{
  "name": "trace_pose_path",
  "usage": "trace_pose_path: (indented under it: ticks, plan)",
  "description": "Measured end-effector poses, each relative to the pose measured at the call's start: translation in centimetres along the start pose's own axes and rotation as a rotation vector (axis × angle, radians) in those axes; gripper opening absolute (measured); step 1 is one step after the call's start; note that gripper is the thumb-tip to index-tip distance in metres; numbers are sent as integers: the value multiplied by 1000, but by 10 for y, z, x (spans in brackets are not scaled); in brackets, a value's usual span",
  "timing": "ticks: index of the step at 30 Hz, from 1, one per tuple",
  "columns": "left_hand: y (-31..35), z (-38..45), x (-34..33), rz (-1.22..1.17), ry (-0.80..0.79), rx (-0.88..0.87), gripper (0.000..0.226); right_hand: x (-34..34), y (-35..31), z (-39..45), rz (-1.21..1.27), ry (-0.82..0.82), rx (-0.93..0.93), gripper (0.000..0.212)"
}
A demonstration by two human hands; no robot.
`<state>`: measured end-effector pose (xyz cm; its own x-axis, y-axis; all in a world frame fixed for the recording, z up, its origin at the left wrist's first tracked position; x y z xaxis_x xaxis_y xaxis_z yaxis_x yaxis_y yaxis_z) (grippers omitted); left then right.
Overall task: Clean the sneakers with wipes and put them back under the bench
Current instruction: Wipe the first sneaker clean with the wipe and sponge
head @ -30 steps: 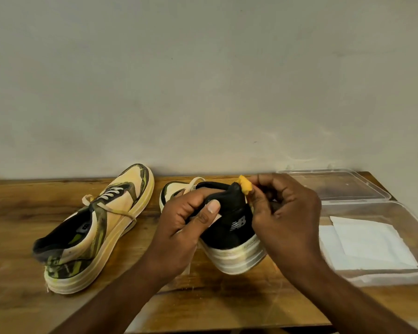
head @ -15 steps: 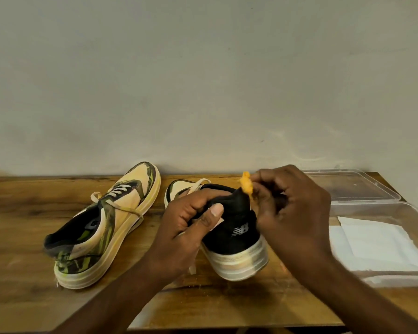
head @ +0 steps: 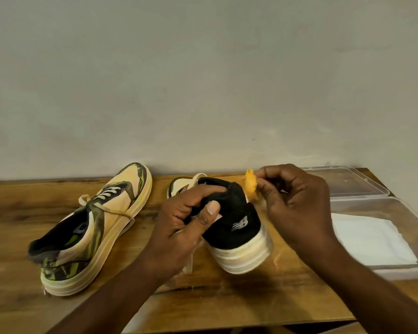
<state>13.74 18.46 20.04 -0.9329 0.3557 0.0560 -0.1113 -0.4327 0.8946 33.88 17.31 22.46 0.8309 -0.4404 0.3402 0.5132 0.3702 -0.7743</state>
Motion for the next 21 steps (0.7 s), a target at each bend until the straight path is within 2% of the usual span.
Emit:
trace_pose_path:
  ticks: [3,8,13,17,21]
  plan:
    - [8,5,-6,-11,-7,-46,27,6,17,6,94,14,-184,17]
    - [1,12,1,2,-33,-88,18,4,19,2,200,-34,-232,15]
    - [-20,12,41,-87,180,44,30,-8,19,-6,163,-83,-219,19]
    - [-24,5,57,-141,277,99,35,-23,23,-12,132,-111,-203,19]
    - [-30,-5,62,-167,423,157,25,-43,22,-23,116,-151,-174,21]
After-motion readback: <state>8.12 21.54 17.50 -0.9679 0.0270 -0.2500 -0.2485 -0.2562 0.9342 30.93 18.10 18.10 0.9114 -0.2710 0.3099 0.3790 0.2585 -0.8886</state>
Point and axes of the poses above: each hand's wrist, its own z-axis towards the middle knuckle, its own x-axis out of the back of the hand, y = z × x, the point moved 1 cm from there along z, towards the middle knuckle
